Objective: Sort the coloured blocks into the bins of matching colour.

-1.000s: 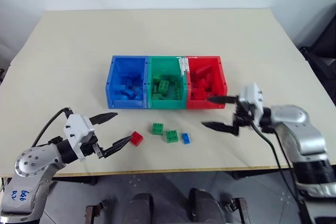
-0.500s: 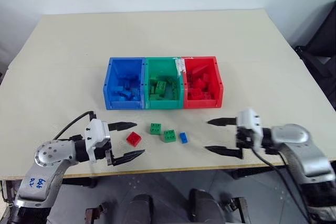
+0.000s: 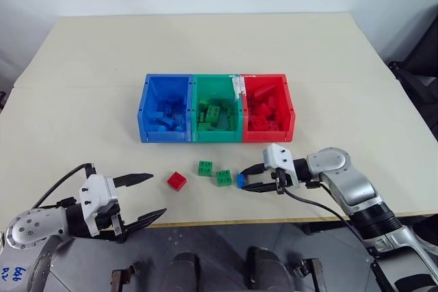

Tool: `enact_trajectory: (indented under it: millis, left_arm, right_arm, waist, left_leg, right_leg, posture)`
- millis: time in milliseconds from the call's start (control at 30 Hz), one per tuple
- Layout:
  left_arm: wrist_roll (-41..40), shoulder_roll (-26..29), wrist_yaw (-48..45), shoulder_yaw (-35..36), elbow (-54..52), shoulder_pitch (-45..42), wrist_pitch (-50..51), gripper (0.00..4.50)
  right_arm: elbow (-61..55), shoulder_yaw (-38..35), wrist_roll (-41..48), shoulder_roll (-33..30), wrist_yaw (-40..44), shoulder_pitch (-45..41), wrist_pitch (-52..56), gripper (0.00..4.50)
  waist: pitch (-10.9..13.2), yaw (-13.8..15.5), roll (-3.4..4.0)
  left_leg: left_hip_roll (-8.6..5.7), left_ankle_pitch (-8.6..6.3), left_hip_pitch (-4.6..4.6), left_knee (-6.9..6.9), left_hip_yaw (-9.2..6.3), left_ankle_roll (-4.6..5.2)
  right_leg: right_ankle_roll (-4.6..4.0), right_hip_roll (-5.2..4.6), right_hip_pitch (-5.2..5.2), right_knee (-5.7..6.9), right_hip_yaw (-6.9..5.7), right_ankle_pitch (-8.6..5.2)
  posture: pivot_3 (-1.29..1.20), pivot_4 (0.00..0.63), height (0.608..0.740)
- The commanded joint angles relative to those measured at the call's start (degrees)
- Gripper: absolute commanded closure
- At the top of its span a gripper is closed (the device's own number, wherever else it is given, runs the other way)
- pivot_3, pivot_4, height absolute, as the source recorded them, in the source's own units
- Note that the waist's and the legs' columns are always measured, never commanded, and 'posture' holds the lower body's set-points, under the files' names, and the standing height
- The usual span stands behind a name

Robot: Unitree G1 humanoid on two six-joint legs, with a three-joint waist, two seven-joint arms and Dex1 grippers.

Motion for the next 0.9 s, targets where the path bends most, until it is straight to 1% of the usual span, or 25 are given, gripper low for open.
enact_trajectory:
  millis: [33,200,300,367,467,567,667,700,800,867,900]
  left_arm:
    - [-0.79,-0.66,0.86,0.31,-2.17,0.11,-0.84,0.00]
    - [-0.87,-1.69,1.20,1.31,-1.67,0.57,-2.60,0.00]
    - [-1.31,-3.02,3.01,3.55,-1.47,1.62,-2.86,0.00]
    - [-2.18,-4.16,3.92,5.95,-1.30,3.49,-3.02,0.00]
    - [-3.83,-6.06,4.78,9.35,-0.89,6.20,-3.26,0.00]
    - [-3.78,-7.92,5.76,12.29,-0.04,9.32,-4.19,0.00]
    - [-3.18,-9.04,6.66,13.24,0.25,10.66,-4.79,0.00]
    - [-2.97,-9.54,7.14,13.54,0.05,11.35,-4.93,0.00]
    - [-3.02,-10.63,8.36,14.02,-0.99,12.79,-5.12,0.00]
    - [-3.27,-11.32,9.18,14.04,-2.09,13.47,-5.19,0.00]
    - [-3.17,-11.60,9.47,13.92,-2.52,13.71,-5.21,0.00]
  right_arm:
    - [0.30,-0.68,-0.10,0.75,-0.24,-0.19,-1.79,2.97]
    - [-0.18,-3.37,1.80,-0.42,-0.06,-0.30,-1.45,2.97]
    - [-4.57,-6.99,8.05,-1.22,0.97,-1.67,5.83,2.97]
    - [-7.28,-8.96,12.17,0.09,-0.93,-4.74,12.31,2.97]
    - [-8.27,-9.56,14.78,5.19,-7.29,-11.03,20.23,2.97]
    - [-4.88,-6.67,11.52,13.96,-15.99,-18.30,23.61,2.97]
    - [-0.78,-4.52,8.04,19.34,-20.36,-22.60,23.08,2.97]
    - [2.40,-3.75,5.92,22.03,-23.46,-25.03,21.96,2.97]
    - [11.66,-1.78,0.15,27.30,-30.29,-30.88,19.01,2.97]
    - [16.71,-2.30,-0.59,30.05,-31.42,-33.58,17.24,2.97]
    - [18.49,-3.04,-0.41,31.25,-31.78,-34.52,16.67,2.66]
  waist:
    - [0.00,-0.01,0.00]
    - [0.00,0.01,0.00]
    - [0.01,0.03,0.01]
    - [0.01,-0.09,0.01]
    - [0.01,-1.00,0.02]
    - [0.01,-1.59,0.02]
    - [0.01,-1.62,0.01]
    - [0.00,-1.43,0.00]
    - [-0.02,-1.55,-0.04]
    - [-0.03,-1.60,-0.05]
    - [-0.05,-1.62,-0.09]
  left_leg:
    - [0.00,0.00,0.00,0.00,0.00,0.00]
    - [0.00,0.00,0.00,0.00,0.01,-0.01]
    - [0.00,-0.01,0.00,0.00,0.01,-0.01]
    - [0.02,-0.01,0.00,0.00,0.01,-0.01]
    - [0.29,-0.06,0.02,0.00,0.17,-0.11]
    - [0.61,-0.14,0.05,0.01,0.14,-0.29]
    - [0.81,-0.23,0.04,-0.01,0.20,-0.49]
    - [0.82,-0.24,0.03,-0.03,0.20,-0.50]
    - [0.81,-0.28,-0.08,0.00,0.29,-0.50]
    - [0.82,-0.28,-0.08,0.00,0.37,-0.50]
    - [0.83,-0.28,-0.09,-0.01,0.36,-0.50]
  right_leg:
    - [0.00,0.00,0.00,0.00,0.00,0.00]
    - [0.00,0.00,0.00,0.00,0.00,0.00]
    - [0.00,0.00,-0.01,-0.01,0.00,0.00]
    - [0.00,0.00,0.00,-0.02,0.00,0.00]
    - [-0.08,0.13,-0.07,-0.02,0.00,0.04]
    - [-0.30,0.49,-0.11,0.00,-0.02,0.03]
    - [-0.51,0.74,-0.30,0.20,0.01,-0.07]
    - [-0.57,0.75,-0.39,0.27,0.01,-0.11]
    - [-0.62,0.74,-0.56,0.38,0.01,-0.13]
    - [-0.64,0.74,-0.65,0.44,0.01,-0.12]
    - [-0.64,0.74,-0.67,0.46,0.01,-0.13]
  posture:
    - [0.00,0.150,0.740]
    - [0.00,0.150,0.740]
    - [0.00,0.150,0.740]
    - [0.00,0.150,0.740]
    - [0.00,0.150,0.740]
    - [0.00,0.150,0.740]
    - [0.00,0.150,0.740]
    - [0.00,0.150,0.740]
    - [0.00,0.150,0.740]
    - [0.00,0.150,0.740]
    - [0.00,0.150,0.740]
